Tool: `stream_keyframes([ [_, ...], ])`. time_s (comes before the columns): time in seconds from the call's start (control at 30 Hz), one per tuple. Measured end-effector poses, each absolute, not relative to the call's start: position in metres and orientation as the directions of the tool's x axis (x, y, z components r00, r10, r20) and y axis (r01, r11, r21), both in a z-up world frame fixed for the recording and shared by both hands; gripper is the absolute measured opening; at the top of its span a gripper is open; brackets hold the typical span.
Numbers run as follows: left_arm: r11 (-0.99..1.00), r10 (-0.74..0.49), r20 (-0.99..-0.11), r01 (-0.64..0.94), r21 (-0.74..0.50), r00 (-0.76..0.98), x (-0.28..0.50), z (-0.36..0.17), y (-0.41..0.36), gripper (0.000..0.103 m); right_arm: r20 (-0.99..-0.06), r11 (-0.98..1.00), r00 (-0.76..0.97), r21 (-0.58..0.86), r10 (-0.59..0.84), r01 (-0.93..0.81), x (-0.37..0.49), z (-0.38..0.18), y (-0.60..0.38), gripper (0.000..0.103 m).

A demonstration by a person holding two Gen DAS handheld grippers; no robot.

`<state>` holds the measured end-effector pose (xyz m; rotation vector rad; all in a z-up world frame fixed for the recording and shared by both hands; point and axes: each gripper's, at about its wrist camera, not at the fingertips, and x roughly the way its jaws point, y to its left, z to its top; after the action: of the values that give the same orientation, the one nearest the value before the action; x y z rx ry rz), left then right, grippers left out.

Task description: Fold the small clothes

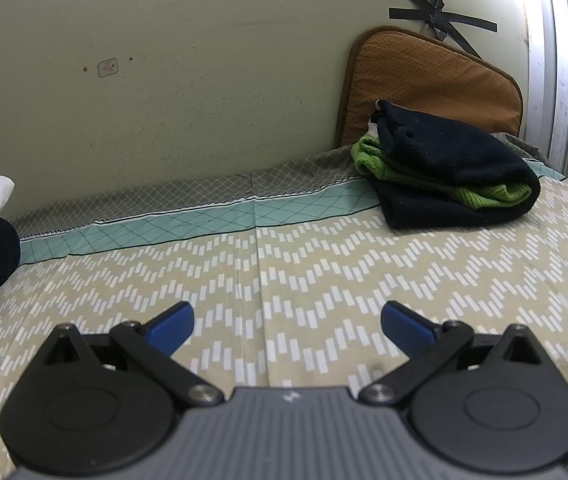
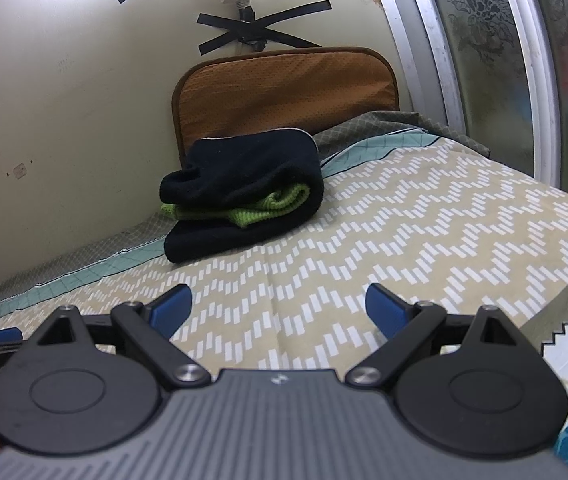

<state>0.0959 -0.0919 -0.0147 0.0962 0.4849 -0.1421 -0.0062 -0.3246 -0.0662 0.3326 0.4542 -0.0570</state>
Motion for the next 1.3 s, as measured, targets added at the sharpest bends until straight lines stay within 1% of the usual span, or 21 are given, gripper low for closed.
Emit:
stream_keyframes([
  [0.8,0.986,-0.113,-0.471,0.159,0.059,0.875,0.0964,-0.0137,-0.0923,0.103,-0.432,0.943,0.902,0.306,0.017,0.129,-0.0073,-0.0645,-0.3238,0.095],
  [1.3,0.986,-0.119,-0.444,0.16,0.055,0.888,0.0909,-0.012,-0.0908,0.103,-0.432,0.943,0.902,0.306,0.015,0.131,-0.0075,-0.0649,-0.3233,0.095],
])
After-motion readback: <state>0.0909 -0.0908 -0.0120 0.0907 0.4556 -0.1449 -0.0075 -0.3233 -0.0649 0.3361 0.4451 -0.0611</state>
